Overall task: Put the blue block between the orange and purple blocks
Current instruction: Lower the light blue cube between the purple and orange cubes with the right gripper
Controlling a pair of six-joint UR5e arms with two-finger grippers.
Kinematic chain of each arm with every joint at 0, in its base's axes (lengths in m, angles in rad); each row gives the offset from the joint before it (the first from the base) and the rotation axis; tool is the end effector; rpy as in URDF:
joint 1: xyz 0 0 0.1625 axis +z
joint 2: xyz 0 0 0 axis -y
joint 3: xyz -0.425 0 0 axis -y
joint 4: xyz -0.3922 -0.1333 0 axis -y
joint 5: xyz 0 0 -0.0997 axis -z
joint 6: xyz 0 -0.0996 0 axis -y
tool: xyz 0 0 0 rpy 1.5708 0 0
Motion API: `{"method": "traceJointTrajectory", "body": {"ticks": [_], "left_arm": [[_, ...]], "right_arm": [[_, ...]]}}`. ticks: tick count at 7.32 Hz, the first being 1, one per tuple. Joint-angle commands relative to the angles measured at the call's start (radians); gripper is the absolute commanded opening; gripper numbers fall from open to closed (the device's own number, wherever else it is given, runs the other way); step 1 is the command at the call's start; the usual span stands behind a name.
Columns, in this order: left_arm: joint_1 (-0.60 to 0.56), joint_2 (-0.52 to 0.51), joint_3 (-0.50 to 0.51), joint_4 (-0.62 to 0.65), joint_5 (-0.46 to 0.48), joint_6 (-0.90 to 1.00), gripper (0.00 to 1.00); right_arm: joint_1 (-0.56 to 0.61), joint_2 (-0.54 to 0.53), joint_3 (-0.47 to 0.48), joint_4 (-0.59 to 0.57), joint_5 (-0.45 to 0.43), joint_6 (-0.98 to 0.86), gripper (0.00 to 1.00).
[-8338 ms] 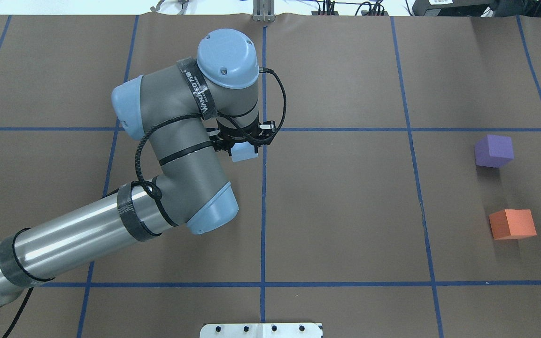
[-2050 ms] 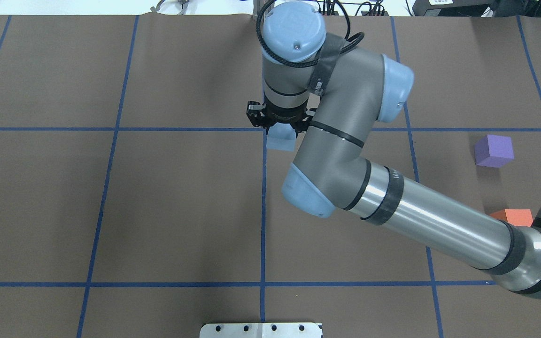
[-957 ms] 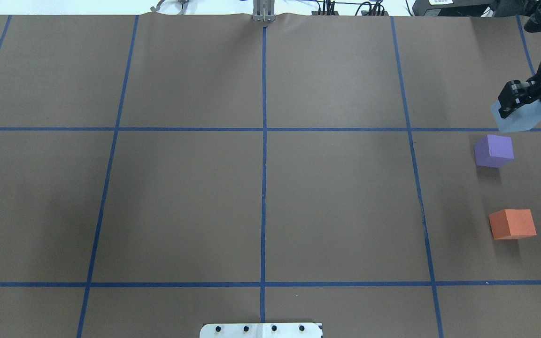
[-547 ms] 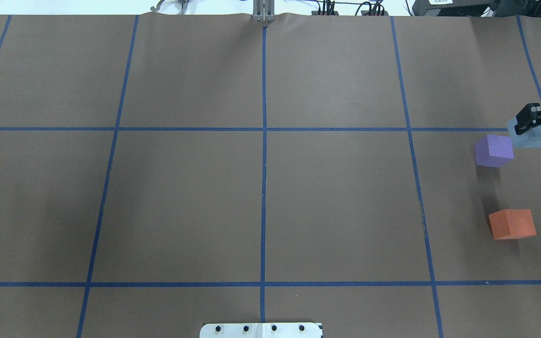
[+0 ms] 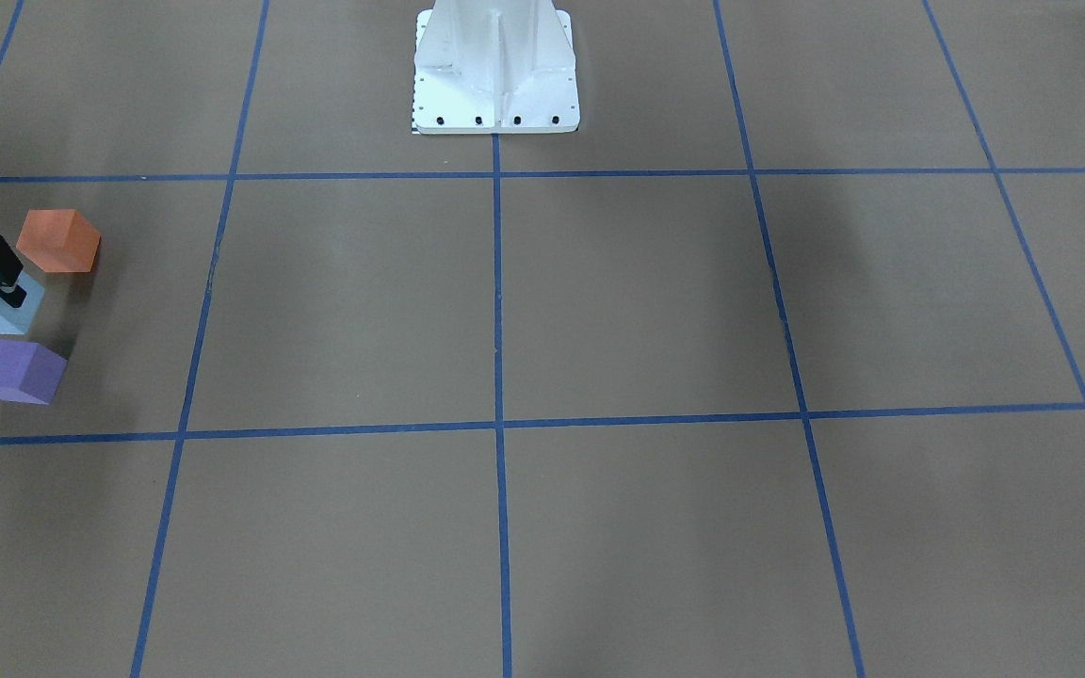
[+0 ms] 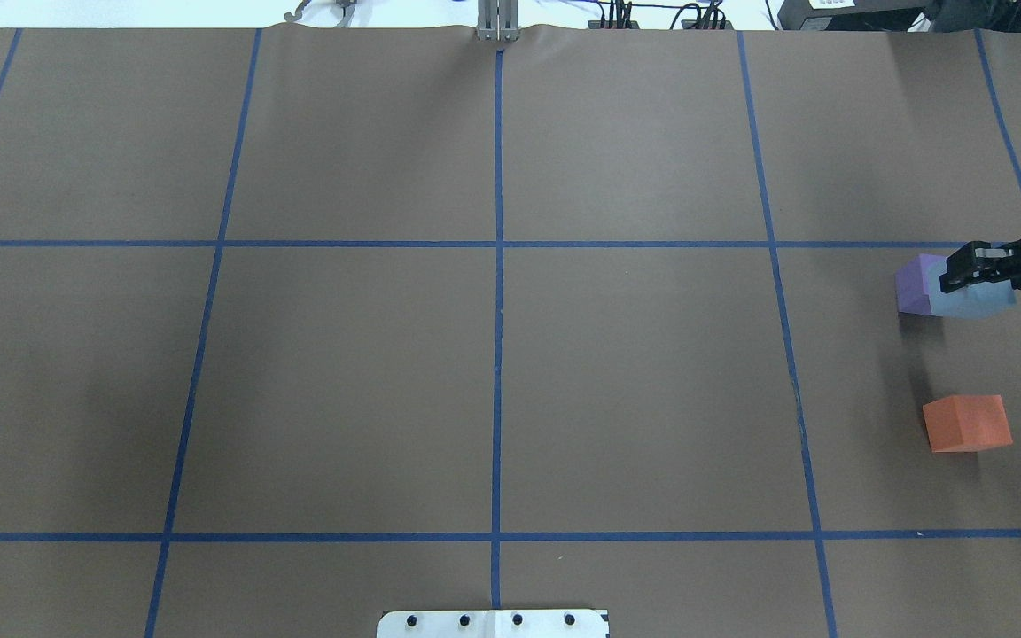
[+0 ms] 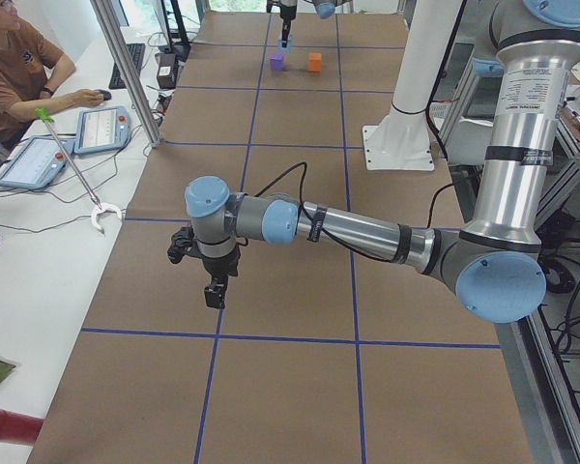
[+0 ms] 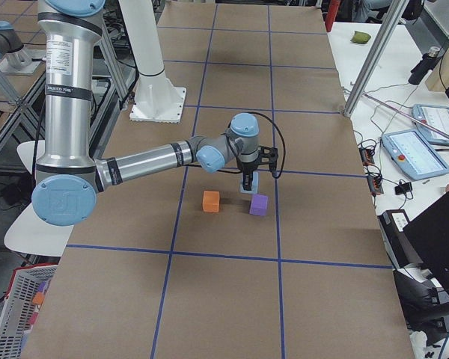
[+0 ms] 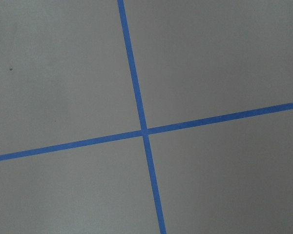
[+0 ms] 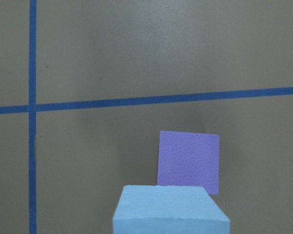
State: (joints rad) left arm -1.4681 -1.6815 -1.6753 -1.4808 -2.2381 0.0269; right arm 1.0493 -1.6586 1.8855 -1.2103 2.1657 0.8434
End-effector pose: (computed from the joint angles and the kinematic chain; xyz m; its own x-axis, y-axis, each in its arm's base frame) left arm -0.0160 -0.5433 0.5663 0.7704 0.1839 -0.6104 -0.1225 0.9824 0.1414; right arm -0.1687 -0.4492 0.5110 0.6843 0.0857 0.7241 -0.1451 0.9892 0.0201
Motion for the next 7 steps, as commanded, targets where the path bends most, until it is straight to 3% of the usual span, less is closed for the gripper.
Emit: {"method": "traceJointTrajectory", "body": {"ticks": [1, 4, 7], "left_arm": [[0.0, -0.004, 0.002, 0.001, 0.0, -0.001, 1.0], [0.0, 0.003, -0.001, -0.002, 0.0, 0.001, 1.0], [0.0, 0.003, -0.007, -0.003, 0.0, 0.001, 1.0]], "right_arm": [[-0.055, -0.017, -0.003, 0.011, -0.012, 0.014, 0.0], [-0.077, -0.037, -0.022, 0.006, -0.01, -0.014, 0.0], [-0.106, 0.006, -0.106, 0.008, -0.015, -0.015, 0.0]]}}
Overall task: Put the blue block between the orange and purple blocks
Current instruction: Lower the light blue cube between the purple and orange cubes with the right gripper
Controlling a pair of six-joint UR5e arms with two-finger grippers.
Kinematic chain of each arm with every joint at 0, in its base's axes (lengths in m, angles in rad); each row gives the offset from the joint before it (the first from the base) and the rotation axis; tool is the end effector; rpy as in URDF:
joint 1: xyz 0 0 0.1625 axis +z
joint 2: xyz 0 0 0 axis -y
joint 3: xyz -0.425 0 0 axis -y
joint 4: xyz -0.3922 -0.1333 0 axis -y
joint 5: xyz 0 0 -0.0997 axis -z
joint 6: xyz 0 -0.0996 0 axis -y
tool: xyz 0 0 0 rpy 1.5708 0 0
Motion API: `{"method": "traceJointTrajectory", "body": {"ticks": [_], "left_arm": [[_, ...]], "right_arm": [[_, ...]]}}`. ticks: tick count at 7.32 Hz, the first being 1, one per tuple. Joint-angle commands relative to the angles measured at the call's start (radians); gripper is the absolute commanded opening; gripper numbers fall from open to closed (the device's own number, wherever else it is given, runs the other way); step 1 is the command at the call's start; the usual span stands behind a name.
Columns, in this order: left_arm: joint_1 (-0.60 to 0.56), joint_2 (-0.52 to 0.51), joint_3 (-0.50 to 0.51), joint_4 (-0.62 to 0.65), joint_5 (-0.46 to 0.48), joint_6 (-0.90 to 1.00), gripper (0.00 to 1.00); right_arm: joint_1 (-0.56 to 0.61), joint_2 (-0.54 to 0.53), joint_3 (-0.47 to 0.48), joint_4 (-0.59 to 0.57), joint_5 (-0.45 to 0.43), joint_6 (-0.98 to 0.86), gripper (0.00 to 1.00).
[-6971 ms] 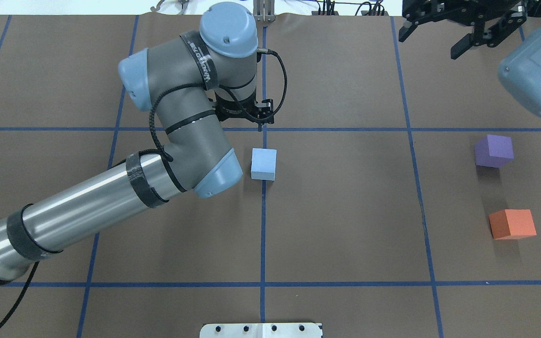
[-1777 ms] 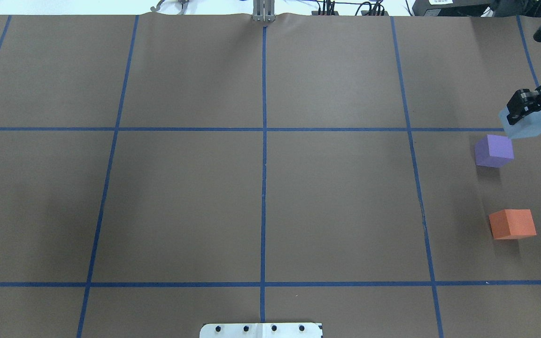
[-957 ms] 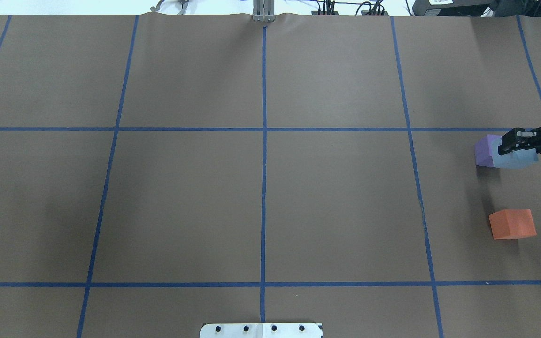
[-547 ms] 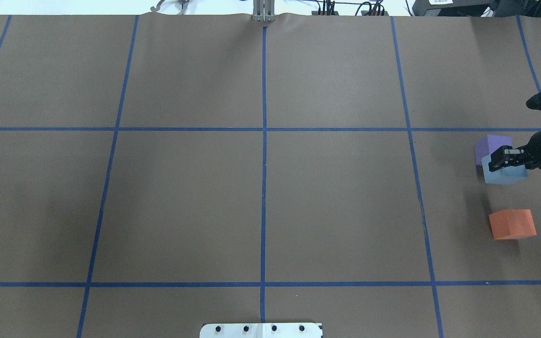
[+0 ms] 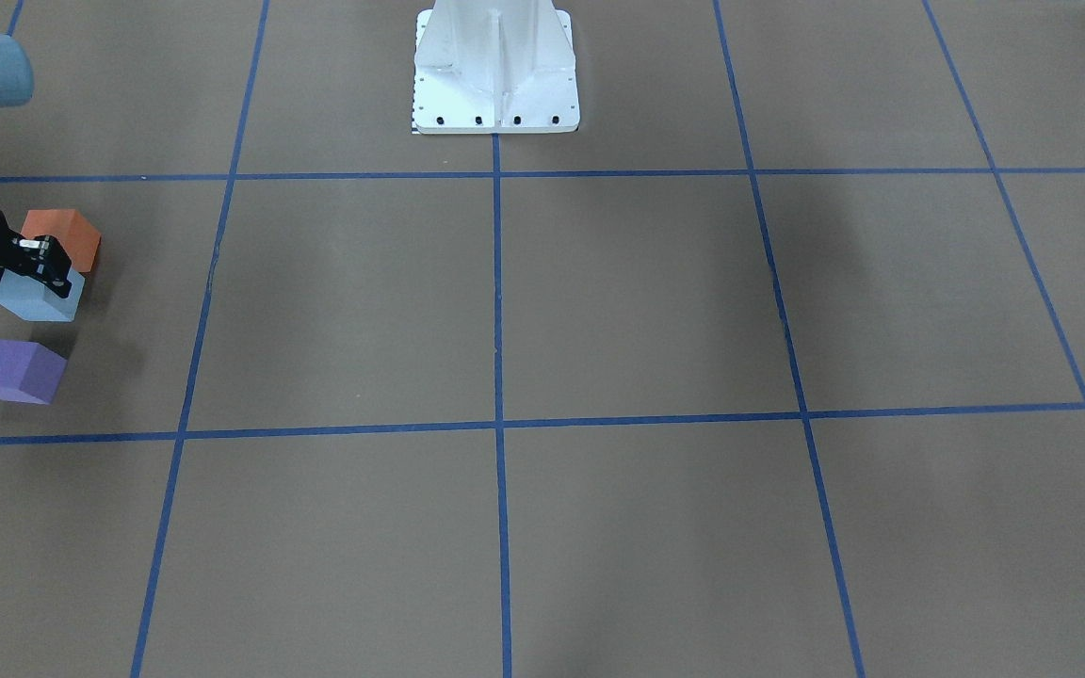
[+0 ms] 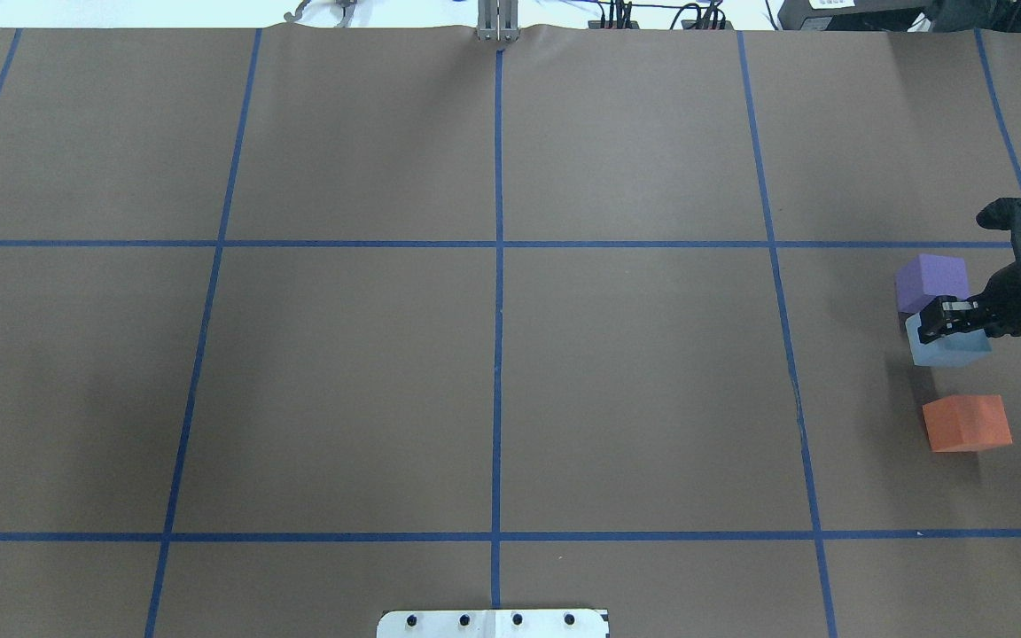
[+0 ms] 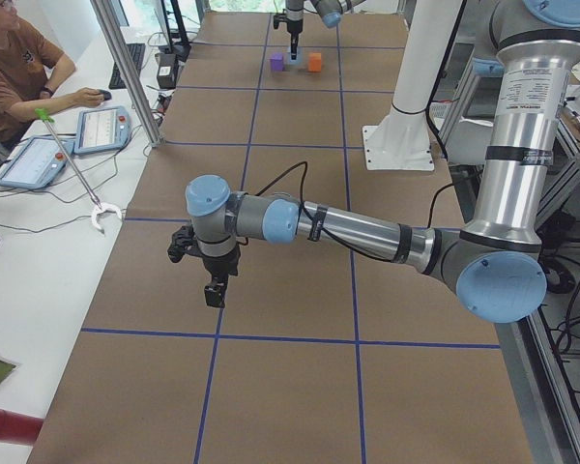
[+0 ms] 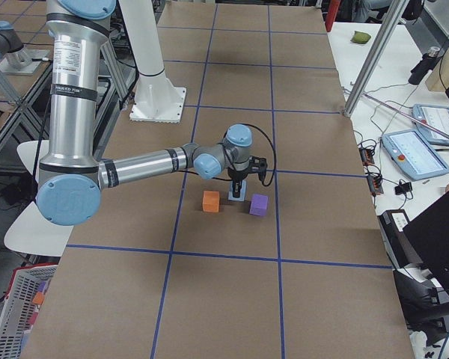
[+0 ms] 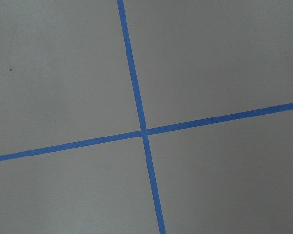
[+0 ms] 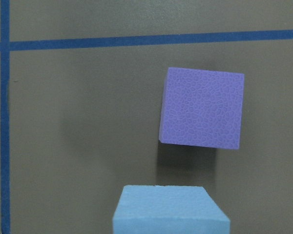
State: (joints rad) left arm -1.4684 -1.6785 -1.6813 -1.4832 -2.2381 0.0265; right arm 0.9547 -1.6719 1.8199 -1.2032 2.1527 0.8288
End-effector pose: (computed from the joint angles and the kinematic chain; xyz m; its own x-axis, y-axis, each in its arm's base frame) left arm -0.0163 -0.5421 0.5647 0.7702 0.1865 -0.6099 -0.1218 0.9817 0.1465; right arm -0.2091 -0.4313 0.5507 0.7255 0.0477 0.6866 -0.0474 0.9987 -0.0193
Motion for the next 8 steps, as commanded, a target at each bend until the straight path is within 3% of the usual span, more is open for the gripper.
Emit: {"method": "traceJointTrajectory", "body": {"ticks": [1, 7, 8], "left_arm": [[0.0, -0.001, 0.0, 0.0, 0.0, 0.001, 1.0], [-0.001, 0.0, -0.002, 0.0, 0.0, 0.004, 1.0], [0.0, 0.0, 0.0, 0.0, 0.0, 0.004, 1.0]], "right_arm": [[-0.013, 0.021, -0.048, 0.002, -0.002, -0.002, 0.0], [-0.013, 0.032, -0.09, 0.004, -0.004, -0.065, 0.0], [-0.013, 0.035, -0.09, 0.001, -0.002, -0.065, 0.65]]}}
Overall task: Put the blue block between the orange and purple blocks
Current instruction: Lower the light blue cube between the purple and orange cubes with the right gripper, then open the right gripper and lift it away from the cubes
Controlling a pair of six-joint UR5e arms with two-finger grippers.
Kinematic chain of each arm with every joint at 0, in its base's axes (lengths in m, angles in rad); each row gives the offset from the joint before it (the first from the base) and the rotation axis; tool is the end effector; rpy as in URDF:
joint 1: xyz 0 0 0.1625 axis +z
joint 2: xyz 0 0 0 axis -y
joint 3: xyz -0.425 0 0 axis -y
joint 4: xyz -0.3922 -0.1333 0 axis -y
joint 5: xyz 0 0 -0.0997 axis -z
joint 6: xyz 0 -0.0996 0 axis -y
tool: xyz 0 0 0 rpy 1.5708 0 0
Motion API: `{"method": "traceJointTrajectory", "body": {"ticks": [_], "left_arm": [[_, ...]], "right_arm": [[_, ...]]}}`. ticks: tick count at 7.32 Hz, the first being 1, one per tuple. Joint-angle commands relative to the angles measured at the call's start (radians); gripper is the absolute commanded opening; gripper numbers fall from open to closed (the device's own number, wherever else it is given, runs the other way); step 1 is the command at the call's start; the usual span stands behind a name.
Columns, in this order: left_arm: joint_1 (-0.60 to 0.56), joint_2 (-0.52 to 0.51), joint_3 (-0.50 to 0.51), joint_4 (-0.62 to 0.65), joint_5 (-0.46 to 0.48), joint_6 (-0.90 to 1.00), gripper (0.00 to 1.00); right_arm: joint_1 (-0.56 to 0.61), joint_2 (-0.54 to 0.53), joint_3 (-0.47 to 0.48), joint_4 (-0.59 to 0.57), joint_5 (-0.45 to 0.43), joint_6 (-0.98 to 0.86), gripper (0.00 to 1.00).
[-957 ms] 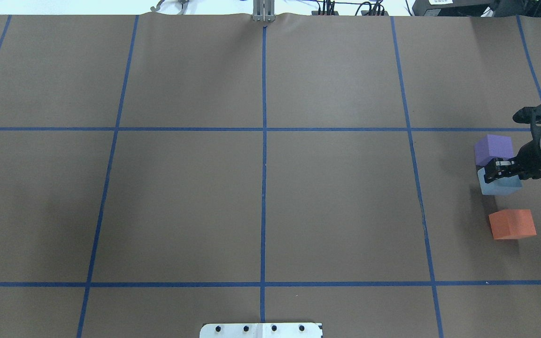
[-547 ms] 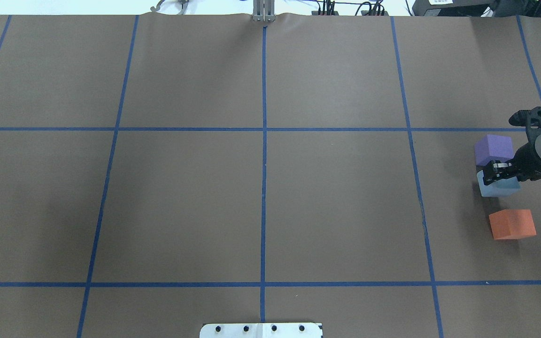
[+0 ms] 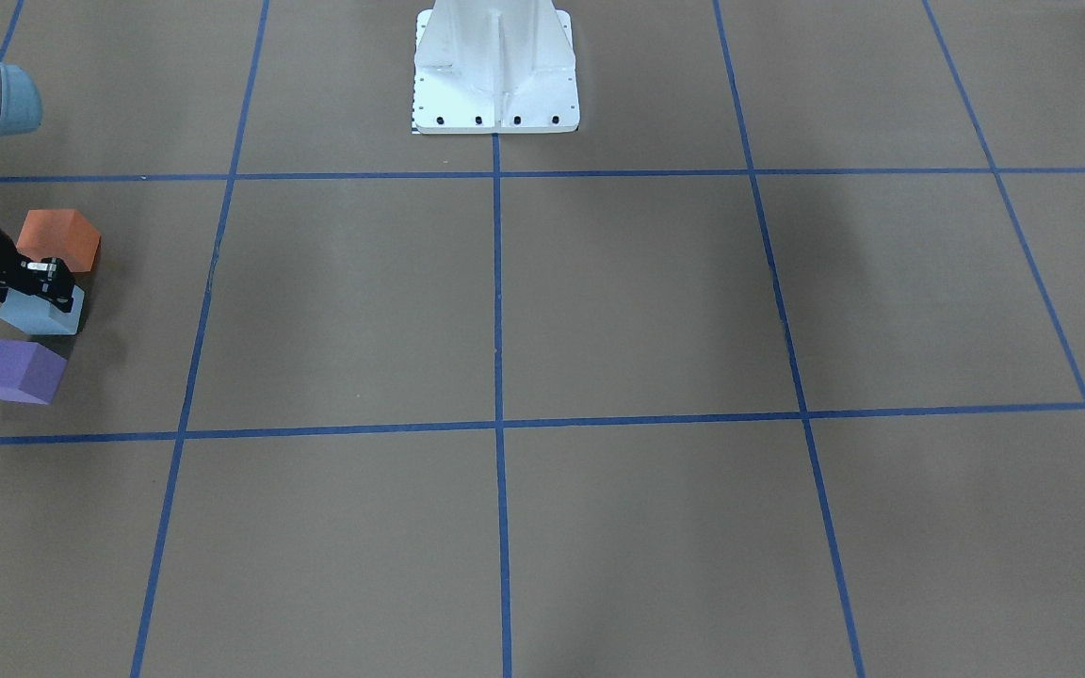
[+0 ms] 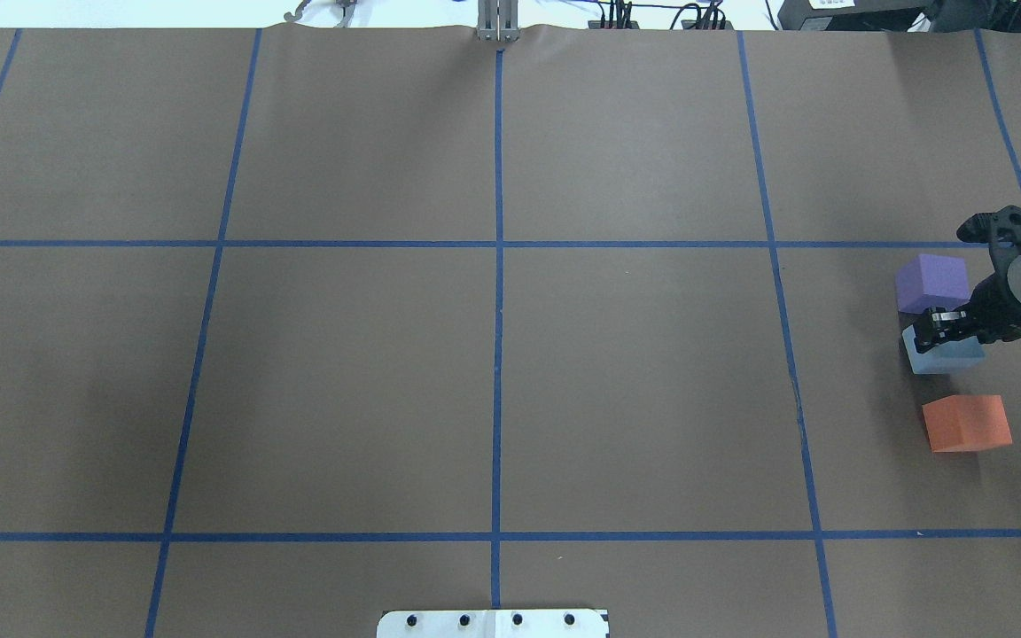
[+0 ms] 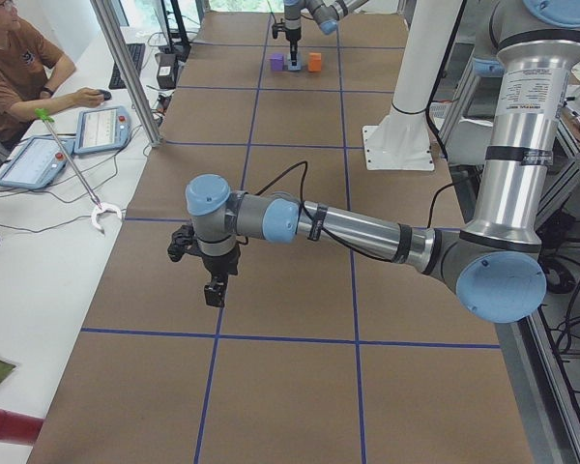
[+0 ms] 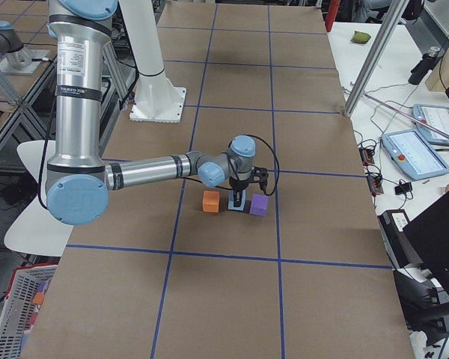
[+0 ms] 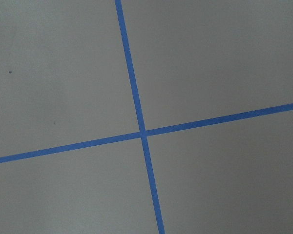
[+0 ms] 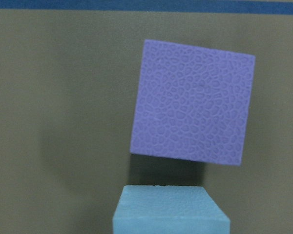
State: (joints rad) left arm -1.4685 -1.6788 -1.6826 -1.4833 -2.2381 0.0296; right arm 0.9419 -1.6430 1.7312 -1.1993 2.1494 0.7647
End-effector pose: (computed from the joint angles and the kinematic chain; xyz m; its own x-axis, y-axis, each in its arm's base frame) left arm -0.0164 -0.5422 0.5639 0.7697 0.1905 -0.6093 -0.1241 0.9809 0.1500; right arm -0.2224 -0.4397 0.5823 0.7505 0.0048 0.6608 0.0105 0.9998 -0.0191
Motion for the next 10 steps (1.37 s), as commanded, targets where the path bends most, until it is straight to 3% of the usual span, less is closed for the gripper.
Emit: {"method": "traceJointTrajectory", "body": {"ticks": [1, 5, 6, 7, 8, 10], "left_arm": [[0.0, 0.001, 0.001, 0.0, 0.0, 0.001, 1.0], [0.0, 0.001, 0.003, 0.0, 0.002, 0.001, 1.0], [0.0, -0.001, 0.003, 0.0, 0.002, 0.001, 1.0], [0.0, -0.002, 0.001, 0.0, 0.002, 0.001, 1.0], [0.0, -0.002, 0.006, 0.0, 0.002, 0.007, 1.0], [-0.001, 0.01, 0.004, 0.002, 0.0, 0.01, 1.0]], "right_arm": [[0.004, 0.003, 0.007, 0.003, -0.034, 0.005, 1.0], [0.079, -0.003, 0.043, -0.008, -0.022, -0.002, 1.0], [0.13, -0.012, 0.098, -0.028, 0.027, -0.004, 1.0], [0.159, -0.02, 0.193, -0.148, 0.062, -0.028, 1.0], [0.248, -0.026, 0.242, -0.275, 0.067, -0.243, 1.0], [0.471, -0.026, 0.203, -0.497, 0.096, -0.741, 1.0]]}}
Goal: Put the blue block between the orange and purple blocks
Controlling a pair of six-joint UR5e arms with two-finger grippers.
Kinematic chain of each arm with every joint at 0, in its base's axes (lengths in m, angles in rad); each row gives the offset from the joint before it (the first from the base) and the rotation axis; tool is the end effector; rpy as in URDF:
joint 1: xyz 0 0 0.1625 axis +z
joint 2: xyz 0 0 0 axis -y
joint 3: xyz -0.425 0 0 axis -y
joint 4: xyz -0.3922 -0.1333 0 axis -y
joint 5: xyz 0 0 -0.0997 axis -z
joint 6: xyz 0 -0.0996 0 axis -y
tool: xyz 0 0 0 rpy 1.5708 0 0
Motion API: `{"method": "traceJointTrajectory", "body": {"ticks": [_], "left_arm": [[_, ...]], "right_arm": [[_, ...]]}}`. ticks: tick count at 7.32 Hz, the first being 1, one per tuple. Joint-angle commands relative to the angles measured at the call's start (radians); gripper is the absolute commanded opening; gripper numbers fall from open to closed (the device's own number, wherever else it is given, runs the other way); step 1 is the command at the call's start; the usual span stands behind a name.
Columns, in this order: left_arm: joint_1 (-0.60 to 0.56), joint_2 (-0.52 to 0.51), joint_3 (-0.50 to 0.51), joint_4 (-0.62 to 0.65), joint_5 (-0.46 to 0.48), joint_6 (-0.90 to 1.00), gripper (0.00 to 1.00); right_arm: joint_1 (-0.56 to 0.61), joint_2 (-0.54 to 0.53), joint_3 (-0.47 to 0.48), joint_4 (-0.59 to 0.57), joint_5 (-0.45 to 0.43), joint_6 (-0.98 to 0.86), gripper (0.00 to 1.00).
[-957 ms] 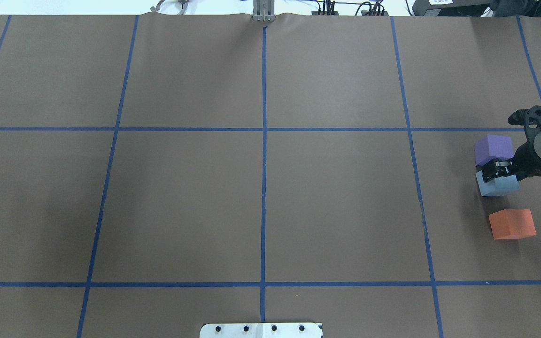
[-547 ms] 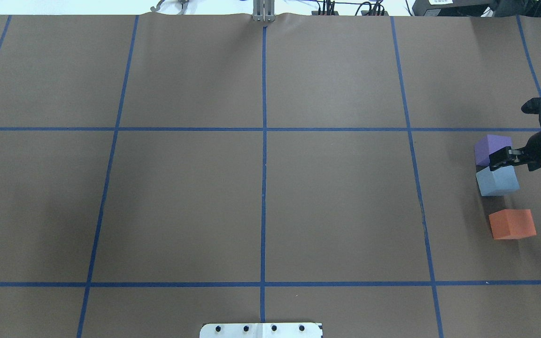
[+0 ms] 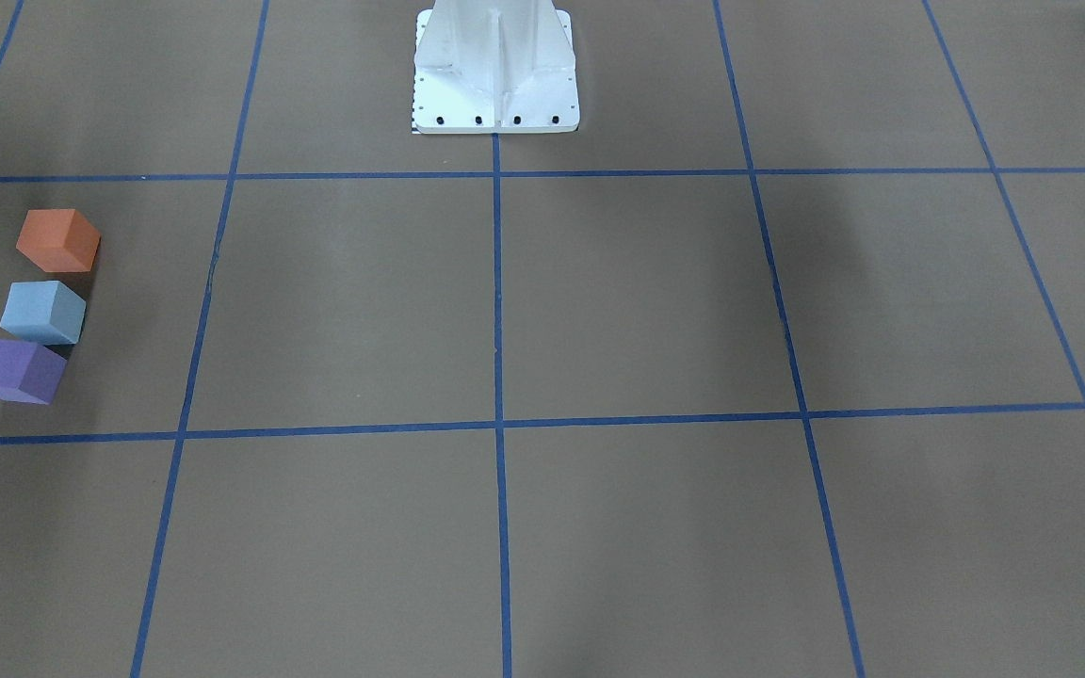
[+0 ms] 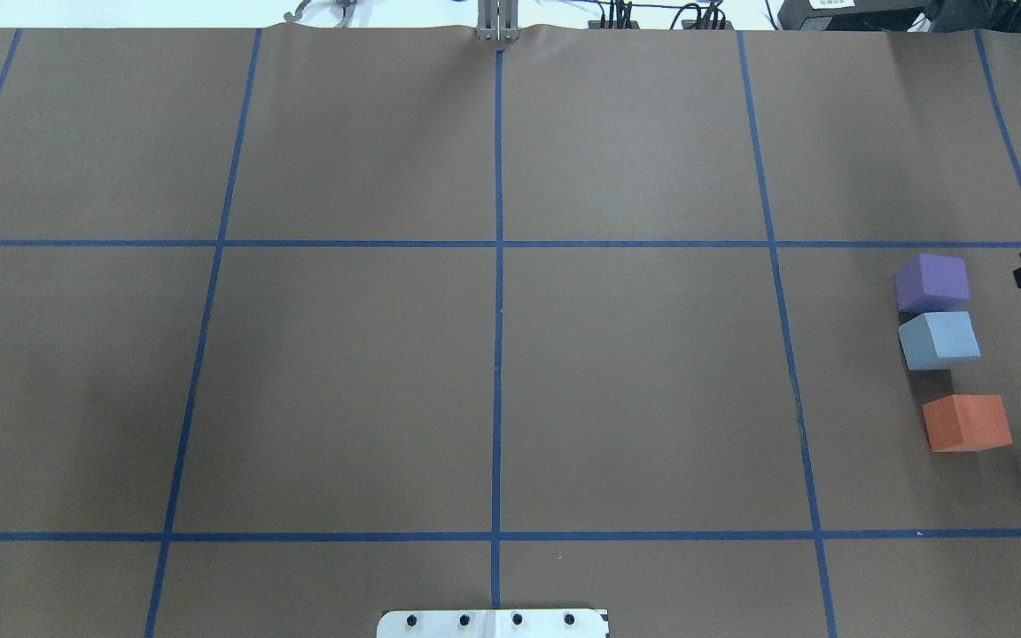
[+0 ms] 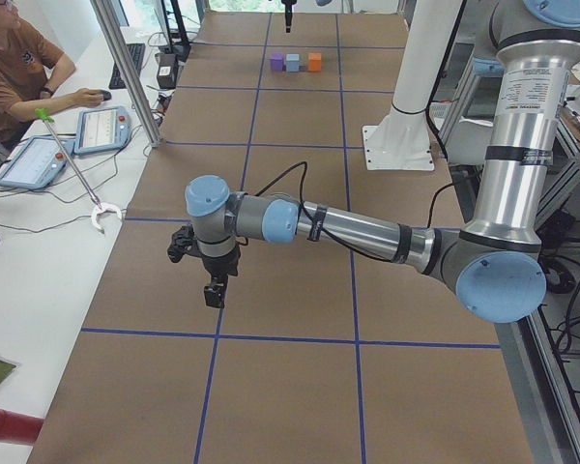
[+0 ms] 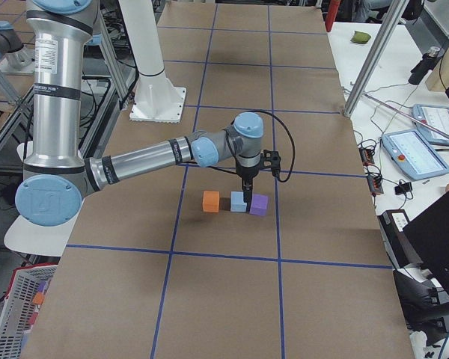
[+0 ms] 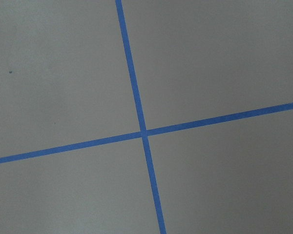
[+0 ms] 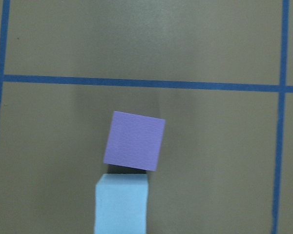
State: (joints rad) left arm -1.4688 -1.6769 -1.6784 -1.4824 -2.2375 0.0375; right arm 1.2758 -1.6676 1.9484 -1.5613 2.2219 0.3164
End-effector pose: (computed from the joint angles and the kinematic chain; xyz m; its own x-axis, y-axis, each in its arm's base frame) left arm -0.0167 -0.5415 0.5671 0.7696 0.1938 -0.6084 -0.1300 0.9804 0.1479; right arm -0.0622 -0.4556 0.5242 0.7620 -0.0923 0.6409 0.0436 0.9949 0.0913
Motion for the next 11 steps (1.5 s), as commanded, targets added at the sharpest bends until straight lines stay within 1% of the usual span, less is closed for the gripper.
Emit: {"method": "traceJointTrajectory", "body": {"ticks": [1, 2, 3, 4, 5, 6, 7, 8, 11], "left_arm": [[-0.001, 0.022, -0.004, -0.001, -0.002, 0.002, 1.0], [-0.001, 0.022, -0.003, -0.001, -0.001, 0.002, 1.0], [-0.005, 0.025, 0.0, -0.001, -0.001, 0.004, 1.0], [-0.021, 0.043, -0.003, -0.002, -0.001, 0.008, 1.0], [-0.065, 0.069, 0.002, -0.001, -0.005, 0.095, 1.0], [-0.109, 0.095, 0.003, 0.001, -0.011, 0.161, 1.0], [-0.146, 0.132, -0.006, -0.001, -0.014, 0.163, 1.0], [-0.16, 0.135, -0.001, -0.002, -0.014, 0.162, 1.0], [-0.159, 0.137, 0.008, -0.002, -0.013, 0.157, 1.0]], "right_arm": [[0.237, -0.004, -0.075, -0.15, 0.045, -0.415, 1.0], [0.32, -0.001, -0.16, -0.146, 0.082, -0.532, 1.0], [0.371, -0.006, -0.189, -0.14, 0.106, -0.624, 1.0], [0.382, -0.004, -0.183, -0.14, 0.105, -0.619, 1.0], [0.384, -0.014, -0.184, -0.141, 0.102, -0.634, 1.0], [0.382, -0.008, -0.198, -0.138, 0.102, -0.616, 1.0], [0.382, -0.012, -0.195, -0.138, 0.104, -0.565, 1.0], [0.382, -0.009, -0.194, -0.137, 0.105, -0.459, 1.0], [0.379, -0.009, -0.203, -0.137, 0.107, -0.427, 1.0]]}}
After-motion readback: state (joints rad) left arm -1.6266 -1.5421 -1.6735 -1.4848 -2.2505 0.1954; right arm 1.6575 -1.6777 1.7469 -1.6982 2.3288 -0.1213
